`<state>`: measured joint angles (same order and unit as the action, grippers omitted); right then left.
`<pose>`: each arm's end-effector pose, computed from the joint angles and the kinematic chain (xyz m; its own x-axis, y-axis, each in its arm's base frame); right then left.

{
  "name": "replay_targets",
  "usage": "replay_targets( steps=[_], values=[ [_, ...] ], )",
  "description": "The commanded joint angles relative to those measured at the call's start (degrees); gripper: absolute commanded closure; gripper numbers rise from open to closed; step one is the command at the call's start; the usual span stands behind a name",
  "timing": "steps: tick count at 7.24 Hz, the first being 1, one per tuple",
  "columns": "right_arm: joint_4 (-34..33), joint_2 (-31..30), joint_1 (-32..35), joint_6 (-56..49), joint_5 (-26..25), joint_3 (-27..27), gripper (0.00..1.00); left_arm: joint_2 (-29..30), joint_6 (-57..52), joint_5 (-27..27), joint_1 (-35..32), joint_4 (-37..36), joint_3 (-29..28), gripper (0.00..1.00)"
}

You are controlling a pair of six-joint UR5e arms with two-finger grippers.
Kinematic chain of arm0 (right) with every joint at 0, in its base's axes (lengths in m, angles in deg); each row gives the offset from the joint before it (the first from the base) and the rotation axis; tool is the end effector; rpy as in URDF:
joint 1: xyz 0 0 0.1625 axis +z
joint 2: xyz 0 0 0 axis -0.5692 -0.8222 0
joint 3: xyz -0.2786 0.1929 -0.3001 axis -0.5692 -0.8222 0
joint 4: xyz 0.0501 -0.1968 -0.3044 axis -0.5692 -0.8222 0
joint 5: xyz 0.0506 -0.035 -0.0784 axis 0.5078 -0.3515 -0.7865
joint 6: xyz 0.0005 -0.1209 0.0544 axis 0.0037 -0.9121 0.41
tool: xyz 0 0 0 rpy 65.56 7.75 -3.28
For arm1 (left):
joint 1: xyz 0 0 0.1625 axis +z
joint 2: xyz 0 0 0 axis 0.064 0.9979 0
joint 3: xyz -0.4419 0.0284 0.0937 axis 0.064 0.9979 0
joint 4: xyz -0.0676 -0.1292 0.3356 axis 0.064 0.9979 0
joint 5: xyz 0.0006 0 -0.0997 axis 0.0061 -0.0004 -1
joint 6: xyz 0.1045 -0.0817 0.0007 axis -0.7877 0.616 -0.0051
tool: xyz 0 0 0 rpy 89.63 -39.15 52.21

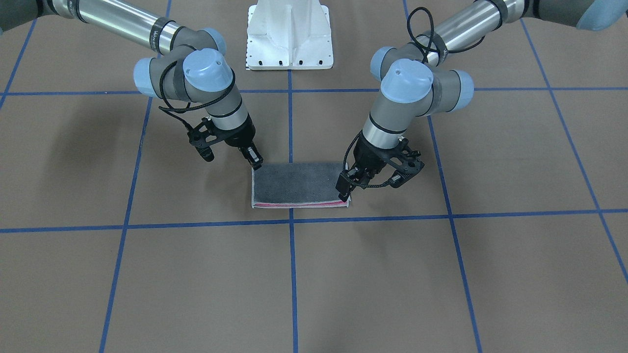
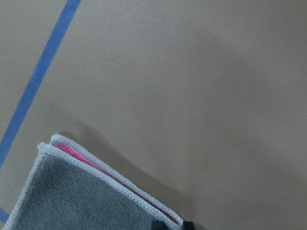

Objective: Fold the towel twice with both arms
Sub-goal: 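Grasp the end of the folded towel strip with the right gripper, then drag the strip end toward the robot with the right gripper, then release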

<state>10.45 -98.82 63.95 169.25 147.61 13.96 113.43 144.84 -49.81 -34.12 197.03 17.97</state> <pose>-0.5597 -0.4244 0.3586 0.2150 0.8334 0.5092 -0.5442 0.5352 -0.6461 0.5044 -0.5149 0.3370 0.2892 -0.5581 -0.7778 0.5106 0.7772 -0.3678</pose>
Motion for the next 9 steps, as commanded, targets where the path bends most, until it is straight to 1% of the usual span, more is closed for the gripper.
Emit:
replay_targets(
  steps=[1, 5, 6, 7, 8, 9],
  values=[
    [2.0, -0.6, 0.0, -0.2, 0.1, 0.0, 1.00, -0.1, 0.0, 0.0, 0.0, 0.0, 0.0, 0.25],
    [2.1, -0.8, 0.1, 0.1, 1.0, 1.0, 1.00, -0.1, -0.1, 0.0, 0.0, 0.0, 0.1, 0.26],
    [1.7, -1.2, 0.1, 0.2, 2.1, 2.6, 1.00, -0.1, -0.1, 0.0, 0.0, 0.0, 0.4, 0.26],
    [1.4, -2.6, -0.2, 0.5, 5.6, 5.3, 1.00, -0.1, -0.1, -2.1, -0.1, 0.1, 0.7, 0.26],
    [1.4, -3.1, -0.9, 0.7, 8.2, 6.9, 1.00, -0.2, 0.0, -4.6, -0.7, 0.0, 2.3, 0.26],
    [1.3, -3.0, -2.7, 1.0, 8.4, 7.3, 1.00, -0.6, 0.4, -4.8, -0.7, -0.1, 3.7, 0.26]
  ],
)
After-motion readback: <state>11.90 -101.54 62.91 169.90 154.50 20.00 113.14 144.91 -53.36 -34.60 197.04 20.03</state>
